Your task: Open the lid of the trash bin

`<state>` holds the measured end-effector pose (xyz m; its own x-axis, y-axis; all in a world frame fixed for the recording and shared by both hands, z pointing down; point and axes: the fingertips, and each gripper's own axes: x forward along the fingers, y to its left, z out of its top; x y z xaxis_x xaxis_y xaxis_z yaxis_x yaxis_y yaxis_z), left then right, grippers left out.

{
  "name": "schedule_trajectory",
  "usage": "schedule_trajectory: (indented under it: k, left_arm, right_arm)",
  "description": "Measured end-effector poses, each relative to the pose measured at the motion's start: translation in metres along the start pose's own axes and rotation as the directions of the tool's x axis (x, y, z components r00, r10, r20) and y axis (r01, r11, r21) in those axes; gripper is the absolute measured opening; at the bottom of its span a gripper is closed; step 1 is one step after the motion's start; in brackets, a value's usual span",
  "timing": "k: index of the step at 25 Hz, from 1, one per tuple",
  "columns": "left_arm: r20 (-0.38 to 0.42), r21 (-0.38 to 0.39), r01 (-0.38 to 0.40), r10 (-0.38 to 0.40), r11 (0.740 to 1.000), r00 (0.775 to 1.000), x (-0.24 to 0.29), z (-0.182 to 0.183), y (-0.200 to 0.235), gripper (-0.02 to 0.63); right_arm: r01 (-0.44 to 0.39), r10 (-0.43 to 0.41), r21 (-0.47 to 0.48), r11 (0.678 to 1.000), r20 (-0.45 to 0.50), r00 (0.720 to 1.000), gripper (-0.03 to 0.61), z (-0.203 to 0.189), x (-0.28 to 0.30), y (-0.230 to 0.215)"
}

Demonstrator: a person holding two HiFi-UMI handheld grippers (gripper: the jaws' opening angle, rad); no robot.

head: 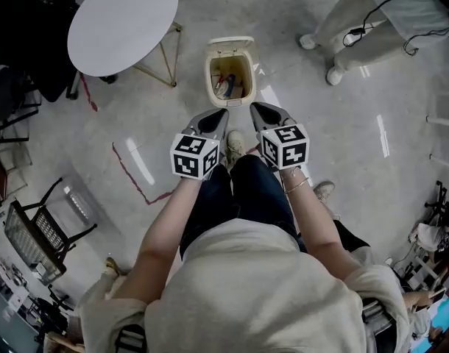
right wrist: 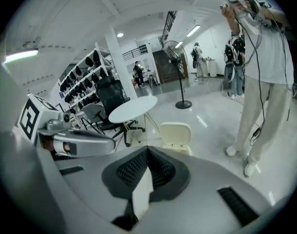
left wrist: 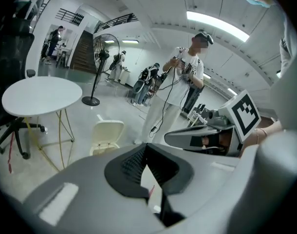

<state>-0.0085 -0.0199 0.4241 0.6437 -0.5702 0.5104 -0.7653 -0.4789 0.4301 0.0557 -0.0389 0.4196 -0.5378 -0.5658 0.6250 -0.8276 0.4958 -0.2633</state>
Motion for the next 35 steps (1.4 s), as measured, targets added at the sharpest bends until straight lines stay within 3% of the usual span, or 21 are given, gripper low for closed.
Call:
schedule_trajectory:
  k: [11, 24, 35]
  left_arm:
    - [0.116, 0.08, -0.008, -0.001, 0.997, 0.993, -0.026, 0.072, -0.022, 0.008]
    - [0.182, 0.159, -0.039, 0.009, 0.987, 0.983, -0.046, 0.112, -0.024, 0.009]
    - [0.169, 0.162, -0.047, 0.019, 0.986, 0.985, -0.043, 0.104, -0.029, 0.008]
  right_arm:
    - [-0.03, 0.05, -0.147, 0.989, 0.132, 0.99, 0.008, 0.085, -0.036, 0.025]
    - [-0.041, 0.086, -0.206, 0.978, 0.216, 0.973, 0.008, 0.115, -0.061, 0.053]
    - [-0.048, 0.097, -0.206, 0.977, 0.235, 0.967, 0.006, 0.12, -0.065, 0.058]
